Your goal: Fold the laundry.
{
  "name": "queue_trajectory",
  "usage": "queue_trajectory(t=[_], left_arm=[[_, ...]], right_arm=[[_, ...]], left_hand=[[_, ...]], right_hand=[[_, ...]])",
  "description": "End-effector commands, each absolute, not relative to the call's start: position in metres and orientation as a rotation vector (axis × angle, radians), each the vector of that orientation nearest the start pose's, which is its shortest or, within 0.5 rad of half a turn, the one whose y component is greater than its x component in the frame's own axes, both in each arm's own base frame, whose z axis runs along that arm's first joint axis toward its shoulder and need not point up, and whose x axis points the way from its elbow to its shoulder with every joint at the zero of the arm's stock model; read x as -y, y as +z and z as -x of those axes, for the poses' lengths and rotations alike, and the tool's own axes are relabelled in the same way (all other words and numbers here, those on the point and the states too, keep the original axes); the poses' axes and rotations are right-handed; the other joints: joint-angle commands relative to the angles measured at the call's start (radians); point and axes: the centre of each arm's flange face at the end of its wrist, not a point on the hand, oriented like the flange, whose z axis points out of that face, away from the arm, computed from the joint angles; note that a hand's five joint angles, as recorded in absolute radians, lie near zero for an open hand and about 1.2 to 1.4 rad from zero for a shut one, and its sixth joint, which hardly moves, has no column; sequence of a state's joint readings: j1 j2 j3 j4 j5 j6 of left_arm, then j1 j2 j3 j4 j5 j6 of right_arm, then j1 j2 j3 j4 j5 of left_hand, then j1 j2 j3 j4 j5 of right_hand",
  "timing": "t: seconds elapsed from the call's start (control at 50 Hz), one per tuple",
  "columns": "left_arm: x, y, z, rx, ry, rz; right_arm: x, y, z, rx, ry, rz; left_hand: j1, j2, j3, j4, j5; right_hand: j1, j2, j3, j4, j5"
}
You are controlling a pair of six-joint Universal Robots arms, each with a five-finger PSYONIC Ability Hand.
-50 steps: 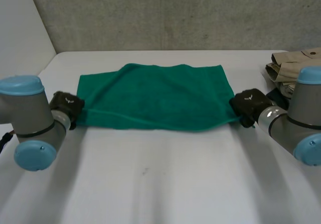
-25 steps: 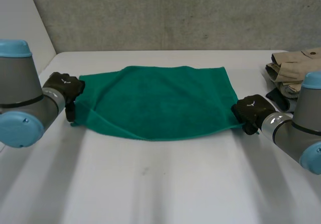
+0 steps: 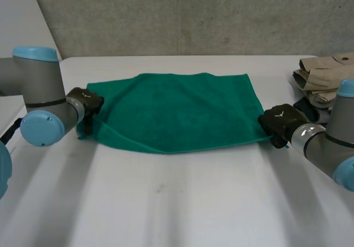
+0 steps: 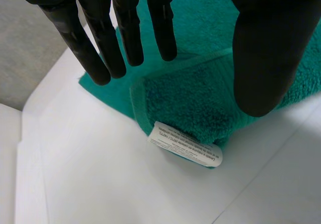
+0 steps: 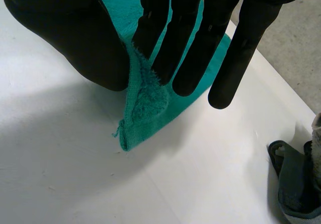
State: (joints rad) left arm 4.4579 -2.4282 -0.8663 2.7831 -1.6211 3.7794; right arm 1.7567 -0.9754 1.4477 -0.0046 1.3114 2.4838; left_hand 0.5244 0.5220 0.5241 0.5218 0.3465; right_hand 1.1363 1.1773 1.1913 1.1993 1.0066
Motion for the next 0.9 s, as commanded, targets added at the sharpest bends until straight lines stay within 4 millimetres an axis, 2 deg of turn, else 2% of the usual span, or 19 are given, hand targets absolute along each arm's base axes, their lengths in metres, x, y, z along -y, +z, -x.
queue_trajectory(t=[0.02, 0.06, 0.1, 0.12, 0.14, 0.18, 0.32, 0.42, 0.5, 0.52, 0.58, 0.6, 0.66, 0.72, 0.8, 0.82, 0.88, 0.9], left_arm=[[0.395, 0.152, 0.229, -2.317, -1.400, -1.090], [0.396, 0.148, 0.228, -2.316, -1.379, -1.100], [0.397, 0.146, 0.226, -2.321, -1.360, -1.102], [0.396, 0.147, 0.225, -2.325, -1.355, -1.099], [0.395, 0.148, 0.224, -2.329, -1.344, -1.100], [0.393, 0.155, 0.223, -2.325, -1.353, -1.092], [0.366, 0.188, 0.216, -2.352, -1.378, -1.057], [0.336, 0.192, 0.203, -2.388, -1.287, -1.103], [0.304, 0.185, 0.188, -2.385, -1.139, -1.234], [0.292, 0.181, 0.181, -2.367, -1.071, -1.307], [0.275, 0.173, 0.168, -2.345, -0.964, -1.417], [0.267, 0.167, 0.161, -2.323, -0.910, -1.494], [0.259, 0.158, 0.154, -2.280, -0.842, -1.593], [0.268, 0.161, 0.154, -2.186, -0.873, -1.651], [0.299, 0.177, 0.168, -2.123, -1.071, -1.535], [0.315, 0.187, 0.176, -2.106, -1.184, -1.460], [0.340, 0.205, 0.188, -2.081, -1.349, -1.330], [0.357, 0.223, 0.197, -2.047, -1.470, -1.235]], right_arm=[[0.332, 0.139, -0.220, -2.353, -1.680, 1.302], [0.333, 0.139, -0.220, -2.351, -1.683, 1.304], [0.333, 0.140, -0.220, -2.351, -1.686, 1.305], [0.333, 0.140, -0.220, -2.351, -1.688, 1.305], [0.334, 0.141, -0.219, -2.351, -1.690, 1.303], [0.334, 0.142, -0.219, -2.354, -1.689, 1.302], [0.335, 0.155, -0.215, -2.362, -1.697, 1.300], [0.324, 0.169, -0.205, -2.393, -1.593, 1.383], [0.306, 0.179, -0.193, -2.399, -1.422, 1.572], [0.294, 0.181, -0.187, -2.401, -1.293, 1.666], [0.275, 0.181, -0.177, -2.385, -1.061, 1.818], [0.265, 0.182, -0.171, -2.352, -0.921, 1.911], [0.254, 0.186, -0.165, -2.289, -0.775, 2.014], [0.254, 0.185, -0.168, -2.296, -0.780, 2.016], [0.269, 0.189, -0.178, -2.327, -0.955, 1.994], [0.279, 0.190, -0.183, -2.330, -1.040, 1.981], [0.296, 0.197, -0.196, -2.324, -1.200, 1.955], [0.311, 0.207, -0.204, -2.321, -1.345, 1.917]], left_hand=[[0.006, 0.009, 0.006, 0.009, 0.009], [0.050, 0.052, 0.050, 0.052, 0.053], [0.205, 0.207, 0.205, 0.207, 0.208], [0.339, 0.342, 0.340, 0.342, 0.343], [0.669, 0.672, 0.669, 0.672, 0.673], [0.871, 0.874, 0.872, 0.874, 0.875], [0.872, 0.874, 0.872, 0.874, 0.875], [0.872, 0.874, 0.872, 0.874, 0.875], [0.872, 0.874, 0.872, 0.874, 0.875], [0.872, 0.874, 0.872, 0.874, 0.875], [0.872, 0.874, 0.872, 0.874, 0.875], [0.872, 0.874, 0.872, 0.874, 0.875], [0.872, 0.874, 0.872, 0.874, 0.875], [0.872, 0.874, 0.872, 0.874, 0.875], [0.872, 0.874, 0.872, 0.874, 0.875], [0.872, 0.874, 0.872, 0.874, 0.875], [0.872, 0.874, 0.872, 0.874, 0.875], [0.872, 0.874, 0.872, 0.874, 0.875]], right_hand=[[0.260, 0.219, 0.205, 0.197, 0.215], [0.260, 0.219, 0.205, 0.197, 0.215], [0.260, 0.219, 0.205, 0.197, 0.215], [0.260, 0.219, 0.205, 0.197, 0.215], [0.260, 0.219, 0.205, 0.197, 0.215], [0.260, 0.219, 0.205, 0.197, 0.215], [0.260, 0.219, 0.205, 0.197, 0.215], [0.260, 0.219, 0.205, 0.197, 0.215], [0.260, 0.219, 0.205, 0.197, 0.215], [0.260, 0.219, 0.205, 0.197, 0.215], [0.260, 0.219, 0.205, 0.197, 0.215], [0.260, 0.219, 0.205, 0.197, 0.215], [0.260, 0.219, 0.205, 0.197, 0.215], [0.260, 0.219, 0.205, 0.197, 0.215], [0.260, 0.219, 0.205, 0.197, 0.215], [0.260, 0.219, 0.205, 0.197, 0.215], [0.260, 0.219, 0.205, 0.197, 0.215], [0.260, 0.219, 0.205, 0.197, 0.215]])
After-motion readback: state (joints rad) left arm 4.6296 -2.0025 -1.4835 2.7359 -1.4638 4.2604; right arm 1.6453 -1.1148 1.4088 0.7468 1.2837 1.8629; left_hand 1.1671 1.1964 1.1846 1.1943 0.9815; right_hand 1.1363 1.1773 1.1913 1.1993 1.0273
